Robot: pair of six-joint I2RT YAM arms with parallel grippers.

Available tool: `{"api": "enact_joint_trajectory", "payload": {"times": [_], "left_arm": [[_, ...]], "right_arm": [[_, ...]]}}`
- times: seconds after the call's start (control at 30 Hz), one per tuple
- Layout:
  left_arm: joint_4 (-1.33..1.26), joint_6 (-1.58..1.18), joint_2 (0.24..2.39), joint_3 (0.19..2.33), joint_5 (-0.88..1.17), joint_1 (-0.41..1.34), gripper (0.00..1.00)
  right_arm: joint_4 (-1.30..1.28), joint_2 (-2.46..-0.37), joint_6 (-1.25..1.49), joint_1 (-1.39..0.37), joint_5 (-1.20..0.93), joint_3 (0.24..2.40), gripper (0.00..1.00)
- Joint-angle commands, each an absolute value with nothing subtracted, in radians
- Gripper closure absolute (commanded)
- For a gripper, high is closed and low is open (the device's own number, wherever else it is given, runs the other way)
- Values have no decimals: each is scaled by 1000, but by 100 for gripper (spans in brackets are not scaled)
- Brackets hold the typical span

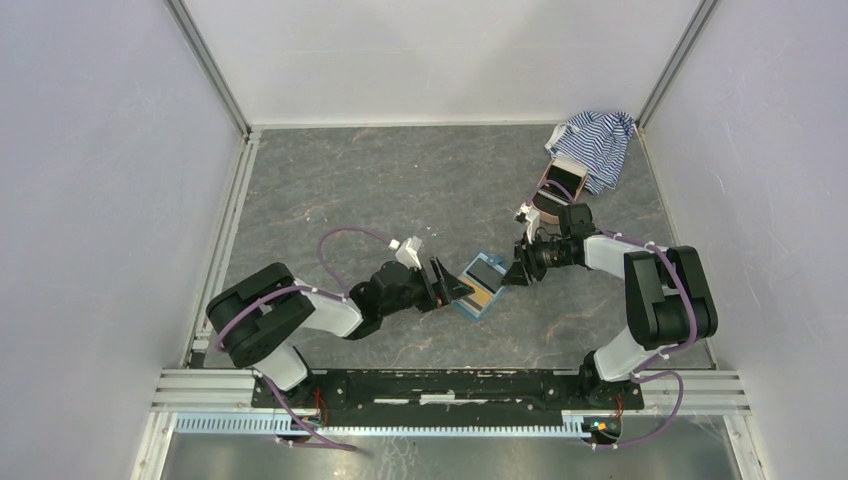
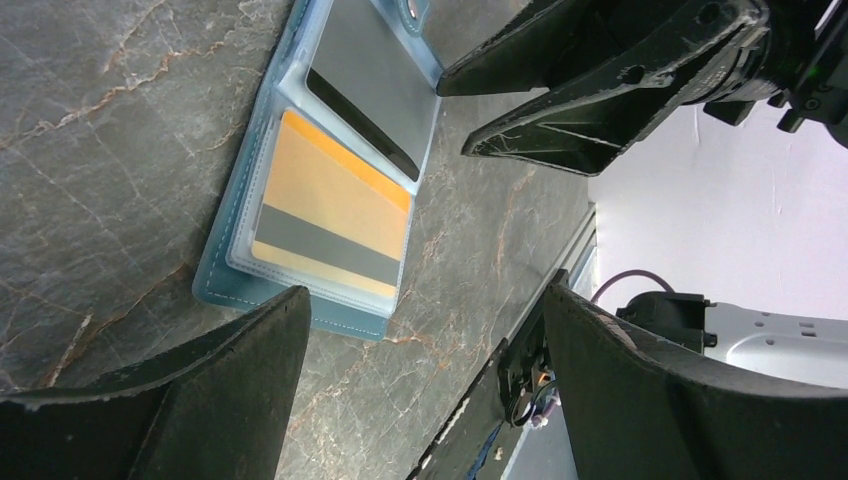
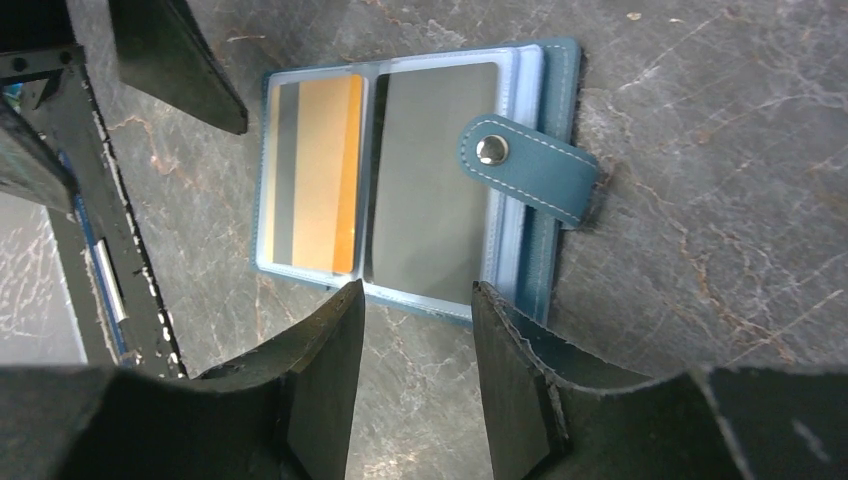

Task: Put the credit cards into the card holder
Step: Insert the credit card into the card holder.

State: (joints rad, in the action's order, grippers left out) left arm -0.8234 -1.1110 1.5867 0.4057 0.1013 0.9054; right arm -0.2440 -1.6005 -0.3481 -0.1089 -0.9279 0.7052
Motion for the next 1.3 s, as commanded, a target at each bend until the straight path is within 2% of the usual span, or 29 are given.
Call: {"api": "enact_joint_trajectory", "payload": {"times": [0.0, 0.17, 0.57, 0.73, 0.97, 1.27], "left_arm": [[-838, -1141, 1608, 438, 118, 910, 9], [-828, -1142, 1615, 446, 123, 910, 9], [-632, -1113, 1544, 497, 86, 910, 10], [-627, -1123, 1554, 499, 94, 911, 11], [-591, -1111, 1536, 506, 81, 911, 12], [-399, -1009, 1419, 596, 17, 910, 12]], "right_arm": [[-256, -1591, -367, -105, -998, 733, 51], [-261, -1586, -361, -105, -1026, 735, 51], [-182, -1556, -301, -103, -847, 712, 48], [-210, -1597, -316, -104, -878, 723, 48], [-184, -1536, -327, -106, -913, 706, 48], [-189, -1513, -311, -114, -989, 689, 51]]}}
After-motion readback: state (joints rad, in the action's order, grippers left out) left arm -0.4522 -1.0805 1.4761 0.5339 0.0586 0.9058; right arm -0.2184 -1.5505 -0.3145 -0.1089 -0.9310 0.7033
